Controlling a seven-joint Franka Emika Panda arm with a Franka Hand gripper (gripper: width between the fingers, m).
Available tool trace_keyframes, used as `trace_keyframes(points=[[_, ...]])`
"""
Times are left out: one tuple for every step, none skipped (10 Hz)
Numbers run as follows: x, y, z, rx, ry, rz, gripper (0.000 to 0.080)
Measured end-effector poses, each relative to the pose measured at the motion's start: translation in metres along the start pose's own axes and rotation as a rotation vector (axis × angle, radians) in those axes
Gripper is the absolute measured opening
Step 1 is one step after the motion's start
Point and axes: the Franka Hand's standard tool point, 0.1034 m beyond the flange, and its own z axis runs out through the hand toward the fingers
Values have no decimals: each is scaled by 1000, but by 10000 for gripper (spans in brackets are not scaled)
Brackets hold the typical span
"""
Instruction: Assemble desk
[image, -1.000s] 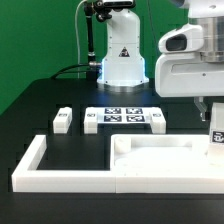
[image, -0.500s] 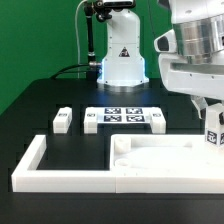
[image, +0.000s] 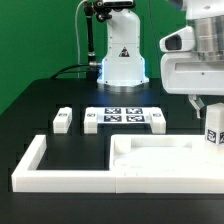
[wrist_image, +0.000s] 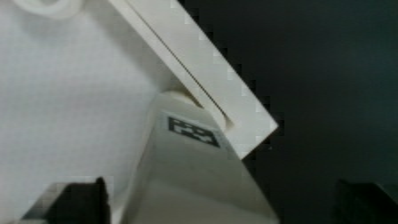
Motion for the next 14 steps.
trace_keyframes(points=[[1, 1, 1, 0, 1, -60, 645], [2, 2, 1, -1, 1, -147, 645], [2, 2, 1, -1, 1, -194, 649], [2, 2, 1, -1, 1, -294, 649], [4, 4, 1, -23, 13, -524, 649], [6, 5, 0, -26, 17, -709, 649], [6, 8, 1, -28, 15, -835, 649], [4, 10, 5, -31, 15, -971, 649], [3, 10, 6, -30, 17, -1000, 649], [3, 10, 6, -29, 16, -986, 602], [3, 10, 6, -29, 16, -971, 602], [3, 10, 7, -29, 15, -966, 427], [3, 10, 7, -27, 16, -885, 427], [5, 12, 7, -29, 19, -801, 293]])
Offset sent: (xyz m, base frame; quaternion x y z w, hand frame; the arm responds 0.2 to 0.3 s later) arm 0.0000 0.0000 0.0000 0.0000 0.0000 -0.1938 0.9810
